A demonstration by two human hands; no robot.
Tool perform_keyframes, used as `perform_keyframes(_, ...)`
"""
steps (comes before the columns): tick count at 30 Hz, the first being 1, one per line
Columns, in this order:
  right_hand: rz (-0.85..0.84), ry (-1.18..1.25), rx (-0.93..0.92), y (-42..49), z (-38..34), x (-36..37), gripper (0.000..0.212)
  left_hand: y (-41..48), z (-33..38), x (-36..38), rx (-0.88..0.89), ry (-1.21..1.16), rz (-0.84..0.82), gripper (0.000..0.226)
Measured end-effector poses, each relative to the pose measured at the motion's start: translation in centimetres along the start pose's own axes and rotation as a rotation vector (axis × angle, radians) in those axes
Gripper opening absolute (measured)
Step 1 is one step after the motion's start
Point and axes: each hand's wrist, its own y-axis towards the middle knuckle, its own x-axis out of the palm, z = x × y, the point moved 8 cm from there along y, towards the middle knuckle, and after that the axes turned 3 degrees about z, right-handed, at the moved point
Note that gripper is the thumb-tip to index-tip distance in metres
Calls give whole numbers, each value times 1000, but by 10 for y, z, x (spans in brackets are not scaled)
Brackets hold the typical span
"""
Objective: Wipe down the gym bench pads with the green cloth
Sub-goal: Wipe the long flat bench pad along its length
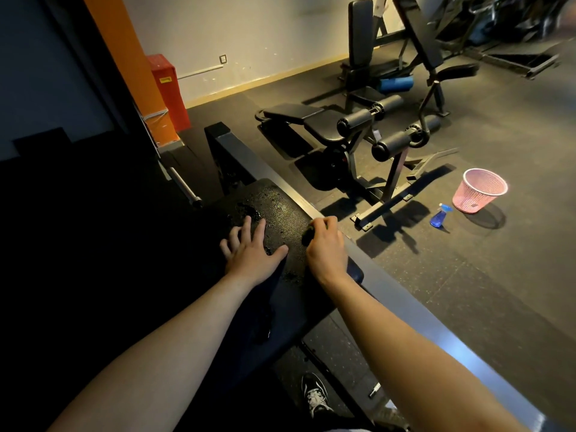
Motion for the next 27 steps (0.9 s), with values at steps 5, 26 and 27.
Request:
perform_keyframes(5,-59,16,-68,39,-22,20,25,-1,0,-1,-4,11,-4,84)
perform_keyframes(26,-367,175,-414,170,-101,107,37,96,-41,-28,-316,-63,-52,88)
perform_keyframes(27,-356,183,-384,168,-93,104,38,96,-41,-28,-311,-70,-38,88)
